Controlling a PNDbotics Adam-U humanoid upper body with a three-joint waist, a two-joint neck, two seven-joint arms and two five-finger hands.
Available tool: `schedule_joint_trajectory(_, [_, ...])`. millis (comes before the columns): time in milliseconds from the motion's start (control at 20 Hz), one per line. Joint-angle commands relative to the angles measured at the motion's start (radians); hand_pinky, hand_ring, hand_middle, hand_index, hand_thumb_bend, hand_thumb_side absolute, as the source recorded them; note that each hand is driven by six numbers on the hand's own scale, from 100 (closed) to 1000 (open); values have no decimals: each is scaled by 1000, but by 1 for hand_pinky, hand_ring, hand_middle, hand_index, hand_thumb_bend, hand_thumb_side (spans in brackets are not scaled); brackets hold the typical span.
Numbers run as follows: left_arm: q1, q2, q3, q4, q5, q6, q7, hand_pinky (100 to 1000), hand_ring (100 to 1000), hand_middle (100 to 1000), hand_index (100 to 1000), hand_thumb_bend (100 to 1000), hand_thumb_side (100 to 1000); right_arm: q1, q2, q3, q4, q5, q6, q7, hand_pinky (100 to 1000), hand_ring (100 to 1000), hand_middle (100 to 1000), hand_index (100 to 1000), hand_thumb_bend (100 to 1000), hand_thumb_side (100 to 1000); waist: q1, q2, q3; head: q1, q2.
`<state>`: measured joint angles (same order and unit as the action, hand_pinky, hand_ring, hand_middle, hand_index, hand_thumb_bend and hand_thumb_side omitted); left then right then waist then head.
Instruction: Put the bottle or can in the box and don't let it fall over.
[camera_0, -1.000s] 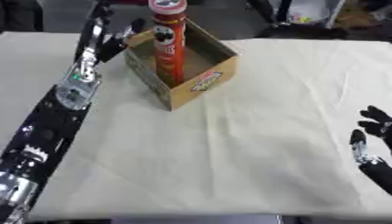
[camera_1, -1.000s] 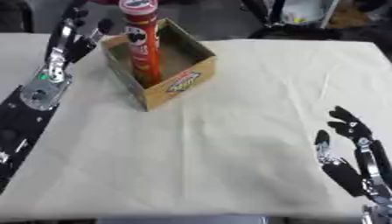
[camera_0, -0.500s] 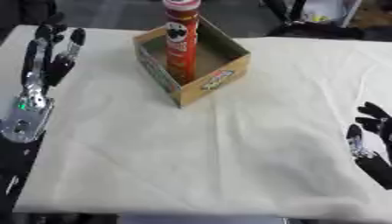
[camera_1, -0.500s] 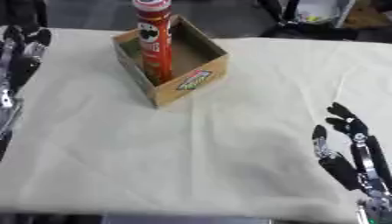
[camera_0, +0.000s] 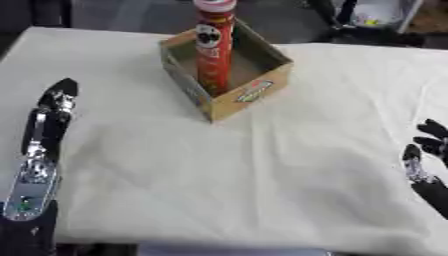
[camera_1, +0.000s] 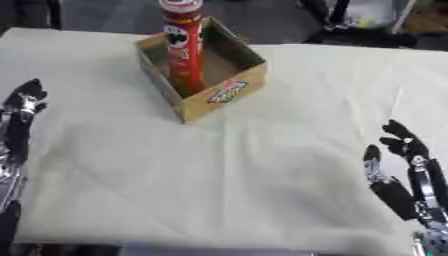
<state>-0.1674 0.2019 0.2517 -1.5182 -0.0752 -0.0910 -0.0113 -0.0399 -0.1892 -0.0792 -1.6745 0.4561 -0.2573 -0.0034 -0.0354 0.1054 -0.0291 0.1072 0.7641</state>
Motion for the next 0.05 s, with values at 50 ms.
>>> schedule_joint_trajectory(50, [48,-4,3,-104,20,18,-11,916,894,922,895,403,811,-3,-15,0,-9,-6,-3,4,845,823,867,968,100,638,11,-31,-5,2,6])
